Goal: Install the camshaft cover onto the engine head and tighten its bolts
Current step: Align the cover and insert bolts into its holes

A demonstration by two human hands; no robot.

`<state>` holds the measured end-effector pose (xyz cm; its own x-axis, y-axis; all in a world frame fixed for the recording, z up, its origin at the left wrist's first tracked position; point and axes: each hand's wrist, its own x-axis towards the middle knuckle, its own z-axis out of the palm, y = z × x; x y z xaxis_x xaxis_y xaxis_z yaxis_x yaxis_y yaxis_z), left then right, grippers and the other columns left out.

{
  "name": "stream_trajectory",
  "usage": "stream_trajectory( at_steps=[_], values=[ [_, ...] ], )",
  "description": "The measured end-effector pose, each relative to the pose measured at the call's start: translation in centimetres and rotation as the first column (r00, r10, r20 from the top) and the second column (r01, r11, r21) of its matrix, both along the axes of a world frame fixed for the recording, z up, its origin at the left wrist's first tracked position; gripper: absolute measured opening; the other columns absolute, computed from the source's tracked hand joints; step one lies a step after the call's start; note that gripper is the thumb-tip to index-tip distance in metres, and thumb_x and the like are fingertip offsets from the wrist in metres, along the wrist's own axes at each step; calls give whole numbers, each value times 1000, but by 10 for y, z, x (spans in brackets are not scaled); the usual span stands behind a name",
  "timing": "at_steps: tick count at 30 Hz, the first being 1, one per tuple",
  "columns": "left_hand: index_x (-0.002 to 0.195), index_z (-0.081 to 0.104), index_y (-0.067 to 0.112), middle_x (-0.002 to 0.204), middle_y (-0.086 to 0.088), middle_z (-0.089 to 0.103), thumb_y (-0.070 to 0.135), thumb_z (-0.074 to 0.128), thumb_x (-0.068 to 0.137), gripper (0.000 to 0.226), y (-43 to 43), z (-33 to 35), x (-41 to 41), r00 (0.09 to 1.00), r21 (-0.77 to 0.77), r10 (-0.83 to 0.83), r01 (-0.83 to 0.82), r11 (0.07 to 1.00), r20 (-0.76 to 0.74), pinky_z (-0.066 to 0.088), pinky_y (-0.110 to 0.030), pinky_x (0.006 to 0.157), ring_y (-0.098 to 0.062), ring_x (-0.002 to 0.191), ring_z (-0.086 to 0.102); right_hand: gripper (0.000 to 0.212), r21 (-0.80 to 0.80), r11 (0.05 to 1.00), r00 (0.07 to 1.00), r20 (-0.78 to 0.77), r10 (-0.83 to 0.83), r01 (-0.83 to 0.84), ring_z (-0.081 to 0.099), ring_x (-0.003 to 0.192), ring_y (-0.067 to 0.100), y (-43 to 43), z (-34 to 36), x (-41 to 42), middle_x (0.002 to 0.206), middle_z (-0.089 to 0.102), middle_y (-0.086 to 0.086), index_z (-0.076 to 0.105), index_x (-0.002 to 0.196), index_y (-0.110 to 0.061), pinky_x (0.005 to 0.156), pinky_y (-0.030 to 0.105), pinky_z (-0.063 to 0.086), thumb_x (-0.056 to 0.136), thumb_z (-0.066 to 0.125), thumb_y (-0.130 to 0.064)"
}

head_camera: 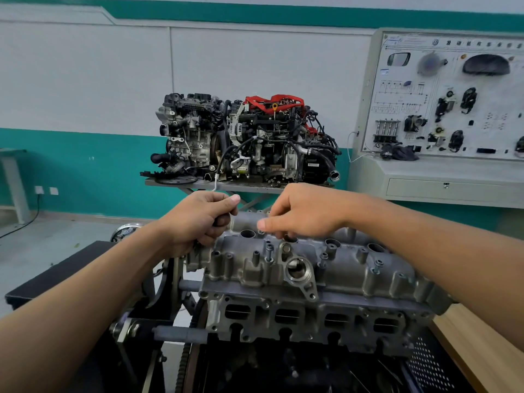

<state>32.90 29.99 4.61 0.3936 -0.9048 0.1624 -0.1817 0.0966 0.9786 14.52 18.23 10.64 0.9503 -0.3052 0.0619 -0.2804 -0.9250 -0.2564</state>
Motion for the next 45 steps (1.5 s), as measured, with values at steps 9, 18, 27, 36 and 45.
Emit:
stream_trajectory(
  at_steps=[9, 18, 27, 36, 45],
  values=[
    [65, 59, 21, 55, 5, 35, 36, 57, 99, 38, 0, -1, -1, 1000, -11, 7, -6, 1000, 30, 20, -12, 34, -6, 39, 25, 21, -307, 949, 978, -208, -2, -63, 69, 80, 29, 26, -9, 18, 82, 74, 11, 76, 87, -6, 69, 37, 60, 83, 67, -24],
    [68, 57, 18, 53, 6, 34, 33, 55, 101, 36, 6, -3, -8, 997, -34, 18, -16, 999, 80, 20, -12, 35, -7, 39, 25, 41, -453, 891, 985, -148, -93, 16, 55, 63, 20, 24, -19, 28, 67, 55, 2, 53, 68, -15, 54, 31, 42, 101, 44, -38],
    [68, 58, 18, 54, 6, 35, 32, 54, 101, 36, 4, 0, -5, 1000, -29, 1, -1, 1000, 8, 18, -9, 35, -5, 39, 22, 24, -367, 925, 973, -232, 14, -101, 67, 79, 30, 19, -17, 16, 82, 71, 12, 72, 87, -7, 66, 40, 58, 82, 66, -30],
    [65, 62, 22, 54, 5, 36, 34, 57, 98, 35, 6, -1, -2, 1000, -37, -17, 17, 999, -2, 20, -10, 35, -5, 38, 24, 39, -439, 891, 985, -165, 43, -113, 61, 72, 17, 13, -19, 9, 74, 64, -3, 64, 88, -21, 64, 34, 54, 78, 70, -58],
    [64, 62, 22, 54, 5, 35, 34, 57, 96, 34, 7, 1, -2, 999, -45, -28, 28, 999, -17, 19, -9, 34, -5, 38, 24, 59, -412, 901, 981, -178, 71, -139, 52, 49, 6, -4, -17, -6, 55, 60, -6, 68, 76, -18, 48, 26, 40, 66, 72, -76]
  ],
)
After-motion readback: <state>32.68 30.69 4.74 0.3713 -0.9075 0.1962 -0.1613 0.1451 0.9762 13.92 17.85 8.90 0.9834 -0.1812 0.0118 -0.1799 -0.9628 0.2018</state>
